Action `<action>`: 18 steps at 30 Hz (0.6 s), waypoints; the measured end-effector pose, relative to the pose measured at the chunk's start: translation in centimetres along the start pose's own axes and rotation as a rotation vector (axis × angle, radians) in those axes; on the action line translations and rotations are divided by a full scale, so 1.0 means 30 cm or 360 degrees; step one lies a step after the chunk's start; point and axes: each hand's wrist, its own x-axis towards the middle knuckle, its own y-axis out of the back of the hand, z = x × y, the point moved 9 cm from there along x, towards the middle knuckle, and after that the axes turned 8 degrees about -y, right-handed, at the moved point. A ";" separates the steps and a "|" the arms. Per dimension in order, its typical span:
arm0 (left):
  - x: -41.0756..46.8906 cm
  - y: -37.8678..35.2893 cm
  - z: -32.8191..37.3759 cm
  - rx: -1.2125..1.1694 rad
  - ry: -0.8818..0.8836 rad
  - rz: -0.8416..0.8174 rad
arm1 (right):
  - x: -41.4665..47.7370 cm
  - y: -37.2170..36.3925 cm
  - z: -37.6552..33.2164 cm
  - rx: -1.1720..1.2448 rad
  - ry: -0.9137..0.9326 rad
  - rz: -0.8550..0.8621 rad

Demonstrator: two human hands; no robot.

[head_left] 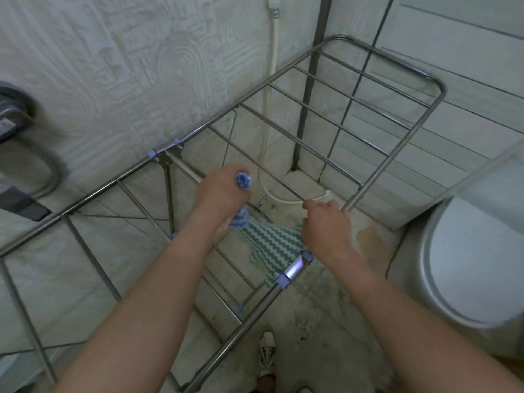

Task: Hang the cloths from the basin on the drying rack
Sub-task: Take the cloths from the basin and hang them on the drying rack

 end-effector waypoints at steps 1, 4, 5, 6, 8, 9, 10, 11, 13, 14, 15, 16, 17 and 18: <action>-0.022 0.008 -0.025 0.0134 0.0043 -0.0044 | -0.015 0.013 -0.011 0.0090 0.0038 0.0042; -0.097 -0.024 -0.106 0.0280 0.0172 -0.0219 | -0.061 -0.006 -0.059 0.0390 0.0141 -0.0184; -0.114 -0.045 -0.116 0.0201 0.0182 -0.0231 | -0.074 -0.031 -0.073 0.0396 0.0153 -0.0348; -0.127 -0.060 -0.121 0.0139 0.0187 -0.0212 | -0.089 -0.057 -0.086 0.0359 0.0167 -0.0498; -0.145 -0.086 -0.117 0.0081 0.0201 -0.0166 | -0.106 -0.088 -0.105 0.0233 0.0213 -0.0648; -0.148 -0.102 -0.120 0.0074 0.0202 -0.0161 | -0.109 -0.094 -0.111 0.0176 0.0239 -0.0653; -0.150 -0.111 -0.117 0.0102 0.0186 -0.0143 | -0.110 -0.096 -0.112 0.0142 0.0259 -0.0640; -0.150 -0.117 -0.119 0.0116 0.0177 -0.0116 | -0.109 -0.096 -0.112 0.0122 0.0276 -0.0625; -0.150 -0.123 -0.134 0.0084 0.0212 -0.0068 | -0.106 -0.100 -0.105 0.0099 0.0296 -0.0629; -0.150 -0.126 -0.140 0.0061 0.0228 -0.0064 | -0.105 -0.104 -0.100 0.0098 0.0302 -0.0641; -0.149 -0.125 -0.142 0.0057 0.0231 -0.0063 | -0.105 -0.105 -0.097 0.0106 0.0309 -0.0648; -0.150 -0.119 -0.138 0.0070 0.0238 -0.0062 | -0.104 -0.107 -0.094 0.0115 0.0314 -0.0649; -0.151 -0.107 -0.141 0.0069 0.0240 -0.0037 | -0.104 -0.108 -0.095 0.0111 0.0324 -0.0650; -0.153 -0.090 -0.148 0.0056 0.0269 0.0001 | -0.103 -0.110 -0.092 0.0096 0.0330 -0.0657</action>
